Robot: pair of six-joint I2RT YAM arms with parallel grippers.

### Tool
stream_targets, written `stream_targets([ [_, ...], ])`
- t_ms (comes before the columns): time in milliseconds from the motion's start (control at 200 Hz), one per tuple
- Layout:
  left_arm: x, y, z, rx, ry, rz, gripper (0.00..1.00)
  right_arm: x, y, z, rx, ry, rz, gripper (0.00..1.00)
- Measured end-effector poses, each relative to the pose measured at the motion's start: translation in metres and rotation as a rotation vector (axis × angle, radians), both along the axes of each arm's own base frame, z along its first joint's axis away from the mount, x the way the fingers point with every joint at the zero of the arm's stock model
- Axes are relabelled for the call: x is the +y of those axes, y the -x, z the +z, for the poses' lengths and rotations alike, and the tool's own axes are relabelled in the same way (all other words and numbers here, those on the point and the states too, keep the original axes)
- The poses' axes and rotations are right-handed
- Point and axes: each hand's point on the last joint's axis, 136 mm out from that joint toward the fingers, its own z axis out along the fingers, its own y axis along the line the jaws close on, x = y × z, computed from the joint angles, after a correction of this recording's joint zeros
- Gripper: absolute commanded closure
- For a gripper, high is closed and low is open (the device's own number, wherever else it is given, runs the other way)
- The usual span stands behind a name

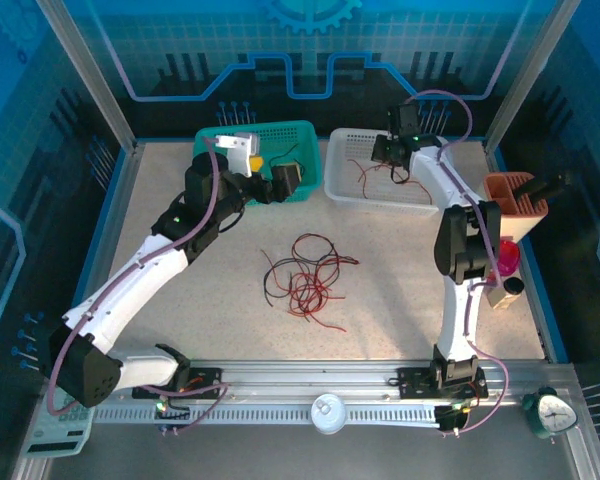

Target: Untangle the cables

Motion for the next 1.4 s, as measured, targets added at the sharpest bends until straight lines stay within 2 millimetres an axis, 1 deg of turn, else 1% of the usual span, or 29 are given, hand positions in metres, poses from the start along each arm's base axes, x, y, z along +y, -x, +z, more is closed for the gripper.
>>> stream_targets([
  [75,0.000,0.000,0.000,0.000,-0.001,0.001,0.01,-0.007,0.002,-0.019,0.052,-0.009,-0.014,1.00],
  [155,0.000,0.000,0.000,0.000,-0.001,0.004,0.01,-0.018,0.006,-0.039,0.116,-0.006,-0.038,0.84],
  [270,0.001,0.000,0.000,0.000,-0.002,0.007,0.01,-0.032,0.011,-0.059,0.184,0.002,-0.064,0.57],
  [340,0.000,0.002,0.001,-0.001,-0.002,0.005,0.01,-0.038,0.015,-0.063,0.208,0.001,-0.078,0.44],
  [435,0.000,0.004,0.003,-0.006,0.000,0.002,0.01,-0.042,0.016,-0.063,0.212,-0.003,-0.092,0.33],
  [485,0.000,0.005,0.005,-0.009,0.002,0.002,0.01,-0.043,0.016,-0.063,0.214,-0.003,-0.096,0.24],
  [520,0.001,0.005,0.006,-0.011,0.003,0.003,0.01,-0.043,0.016,-0.063,0.213,-0.001,-0.096,0.20],
  [615,0.001,0.006,0.007,-0.014,0.004,0.002,0.01,-0.044,0.016,-0.059,0.204,0.007,-0.095,0.18],
  [715,0.000,0.007,0.006,-0.008,0.000,0.000,0.01,-0.045,0.016,-0.045,0.177,0.007,-0.098,0.17],
  [810,0.001,0.008,0.003,0.002,-0.008,0.003,0.01,-0.046,0.018,-0.020,0.122,-0.001,-0.098,0.18],
  [915,0.003,0.009,0.003,0.002,-0.011,0.013,0.01,-0.040,0.026,0.020,0.032,-0.026,-0.079,0.19],
  [975,0.006,0.011,0.004,-0.001,-0.009,0.021,0.01,-0.032,0.033,0.046,-0.033,-0.041,-0.058,0.20],
  [990,0.006,0.012,0.004,0.000,-0.008,0.022,0.01,-0.027,0.036,0.055,-0.053,-0.045,-0.046,0.20],
  [1015,0.008,0.013,0.003,-0.001,-0.008,0.025,0.01,-0.023,0.039,0.063,-0.073,-0.051,-0.034,0.21],
  [1065,0.010,0.016,0.000,0.003,-0.011,0.032,0.01,-0.004,0.052,0.084,-0.125,-0.064,0.014,0.21],
  [1080,0.011,0.017,-0.001,0.004,-0.012,0.033,0.01,0.000,0.055,0.088,-0.135,-0.068,0.025,0.21],
  [1100,0.012,0.018,-0.003,0.006,-0.014,0.037,0.01,0.010,0.062,0.095,-0.155,-0.074,0.049,0.21],
  [1165,0.017,0.021,-0.014,0.025,-0.020,0.053,0.01,0.040,0.087,0.106,-0.187,-0.093,0.130,0.22],
  [1230,0.022,0.025,-0.027,0.053,-0.025,0.069,0.01,0.070,0.117,0.104,-0.188,-0.108,0.215,0.22],
  [1280,0.025,0.028,-0.039,0.073,-0.031,0.078,0.01,0.089,0.141,0.093,-0.166,-0.117,0.274,0.23],
  [1310,0.027,0.031,-0.046,0.088,-0.034,0.084,0.01,0.099,0.158,0.080,-0.142,-0.117,0.306,0.24],
  [1345,0.029,0.033,-0.052,0.102,-0.036,0.089,0.01,0.105,0.176,0.064,-0.105,-0.116,0.332,0.25],
  [1375,0.030,0.035,-0.057,0.112,-0.035,0.092,0.01,0.107,0.189,0.050,-0.075,-0.112,0.344,0.26],
  [1400,0.031,0.036,-0.061,0.121,-0.034,0.096,0.01,0.107,0.202,0.035,-0.038,-0.107,0.350,0.26],
])
